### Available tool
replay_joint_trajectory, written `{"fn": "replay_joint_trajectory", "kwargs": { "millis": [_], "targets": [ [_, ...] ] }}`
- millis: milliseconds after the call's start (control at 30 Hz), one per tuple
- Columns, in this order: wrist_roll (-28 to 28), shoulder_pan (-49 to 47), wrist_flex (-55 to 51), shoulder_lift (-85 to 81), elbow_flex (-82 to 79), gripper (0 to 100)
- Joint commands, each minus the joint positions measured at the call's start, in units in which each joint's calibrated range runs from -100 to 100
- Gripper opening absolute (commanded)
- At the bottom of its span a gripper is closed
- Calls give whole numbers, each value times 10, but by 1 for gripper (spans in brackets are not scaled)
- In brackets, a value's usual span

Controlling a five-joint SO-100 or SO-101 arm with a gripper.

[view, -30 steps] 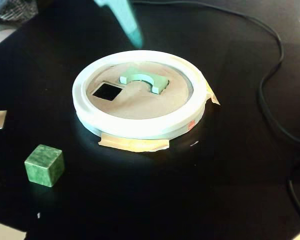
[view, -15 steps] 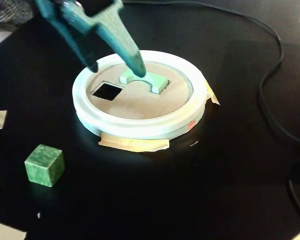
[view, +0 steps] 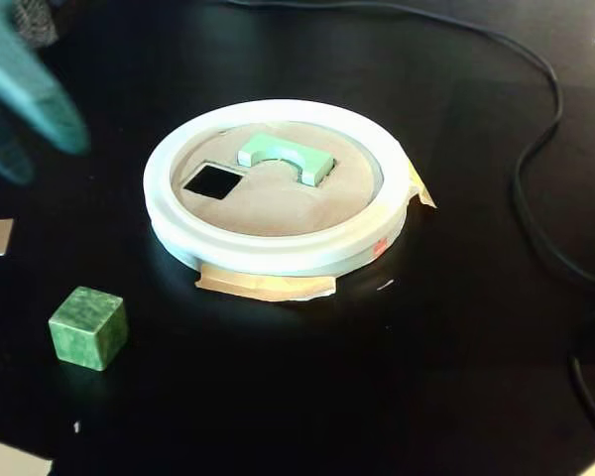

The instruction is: Pick up the U shape block and drop it in corresponding U shaped hole

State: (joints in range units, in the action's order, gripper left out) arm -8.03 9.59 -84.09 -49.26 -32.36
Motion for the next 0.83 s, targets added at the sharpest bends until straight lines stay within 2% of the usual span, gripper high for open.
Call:
{"fn": "replay_joint_trajectory", "kwargs": {
  "millis": [0, 167, 400, 533, 800],
  "targets": [
    [0, -10, 182, -266, -246, 90],
    [0, -11, 273, -367, -410, 90],
    [4, -12, 275, -455, -543, 90],
    [5, -21, 264, -505, -590, 90],
    [6, -5, 262, -501, -614, 91]
  ]
}}
